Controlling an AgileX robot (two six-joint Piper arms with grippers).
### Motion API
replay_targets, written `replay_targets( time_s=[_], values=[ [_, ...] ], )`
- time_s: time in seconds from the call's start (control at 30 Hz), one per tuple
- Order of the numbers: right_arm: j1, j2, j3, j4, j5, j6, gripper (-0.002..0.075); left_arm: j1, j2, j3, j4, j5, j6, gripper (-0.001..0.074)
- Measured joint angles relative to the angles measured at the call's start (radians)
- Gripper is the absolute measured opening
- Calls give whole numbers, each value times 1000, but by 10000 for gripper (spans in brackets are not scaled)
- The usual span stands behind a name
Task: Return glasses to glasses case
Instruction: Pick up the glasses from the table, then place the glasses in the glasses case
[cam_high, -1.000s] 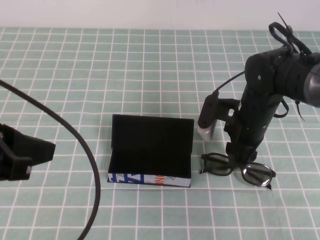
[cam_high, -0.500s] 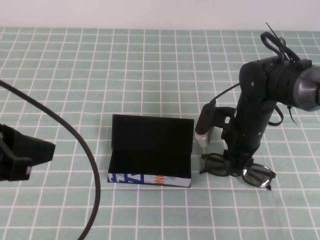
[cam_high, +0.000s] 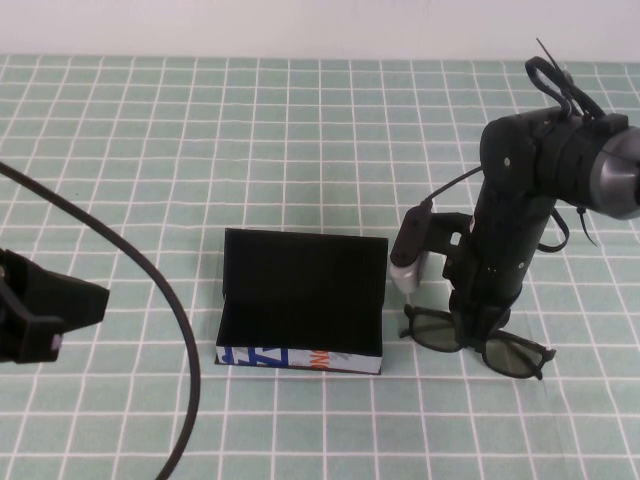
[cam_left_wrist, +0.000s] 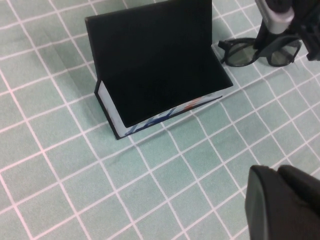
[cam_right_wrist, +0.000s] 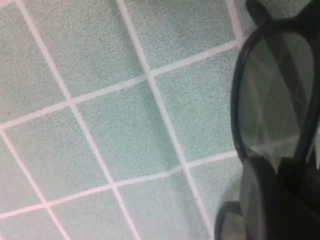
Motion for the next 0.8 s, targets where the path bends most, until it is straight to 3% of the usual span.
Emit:
replay_targets(
  time_s=[0.47,0.8],
  values=[
    [4,-6,-234,158,76,4,16,0,0,0,14,2,2,-2],
    [41,-83,-245,157,90,16,15,0,0,0,44,2,0,-2]
  ],
)
